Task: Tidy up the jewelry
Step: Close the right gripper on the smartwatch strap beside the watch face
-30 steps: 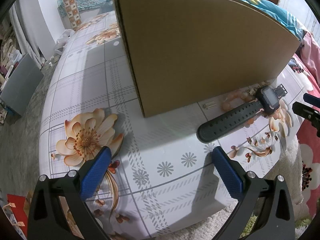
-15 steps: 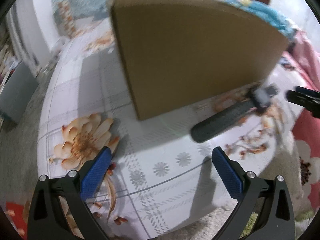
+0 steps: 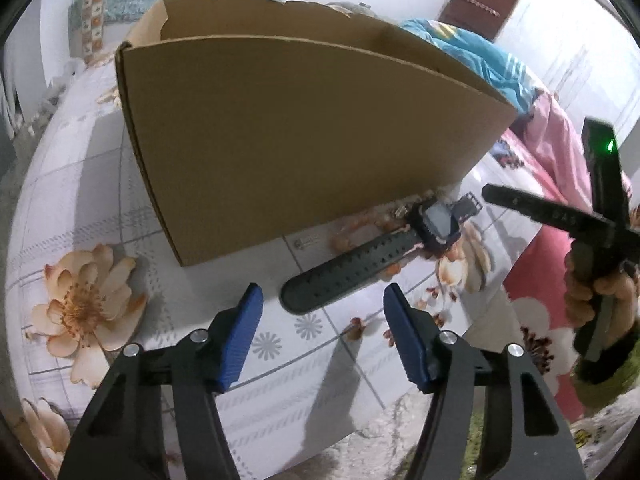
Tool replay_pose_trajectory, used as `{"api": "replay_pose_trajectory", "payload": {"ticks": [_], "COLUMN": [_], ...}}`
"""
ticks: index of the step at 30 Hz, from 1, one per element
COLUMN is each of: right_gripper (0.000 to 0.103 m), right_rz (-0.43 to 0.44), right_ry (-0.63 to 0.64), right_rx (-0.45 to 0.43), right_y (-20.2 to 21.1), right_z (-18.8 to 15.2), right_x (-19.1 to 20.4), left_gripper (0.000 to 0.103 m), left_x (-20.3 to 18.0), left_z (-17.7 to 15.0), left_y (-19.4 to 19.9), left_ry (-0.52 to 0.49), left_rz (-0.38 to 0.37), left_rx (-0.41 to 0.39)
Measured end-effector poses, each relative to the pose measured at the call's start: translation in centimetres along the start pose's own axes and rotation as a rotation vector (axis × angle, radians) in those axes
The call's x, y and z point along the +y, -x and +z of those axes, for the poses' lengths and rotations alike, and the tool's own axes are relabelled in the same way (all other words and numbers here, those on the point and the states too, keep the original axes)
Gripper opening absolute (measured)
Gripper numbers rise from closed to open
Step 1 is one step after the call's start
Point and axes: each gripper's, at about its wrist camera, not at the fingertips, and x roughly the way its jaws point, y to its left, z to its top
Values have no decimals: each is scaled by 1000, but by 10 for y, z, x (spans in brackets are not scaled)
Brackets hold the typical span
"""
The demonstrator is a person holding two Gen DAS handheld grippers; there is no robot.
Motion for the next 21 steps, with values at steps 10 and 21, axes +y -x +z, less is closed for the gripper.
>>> {"api": "replay_pose_trajectory", "payload": {"ticks": [10, 21], "right_gripper": [45, 37], "right_rz": [70, 108], "right_ry": [-53, -51], "right_rx": [36, 53], "right_y": [-16, -18], "right_z": [2, -1], "right_x": [-9, 0], "left_gripper": [60, 59], "left_x": [-8, -14], "left_z": [4, 6], "left_y": [-4, -9], "left_ry": [4, -14], "left_rz": [-7, 10], "left_rx": [7, 9]}}
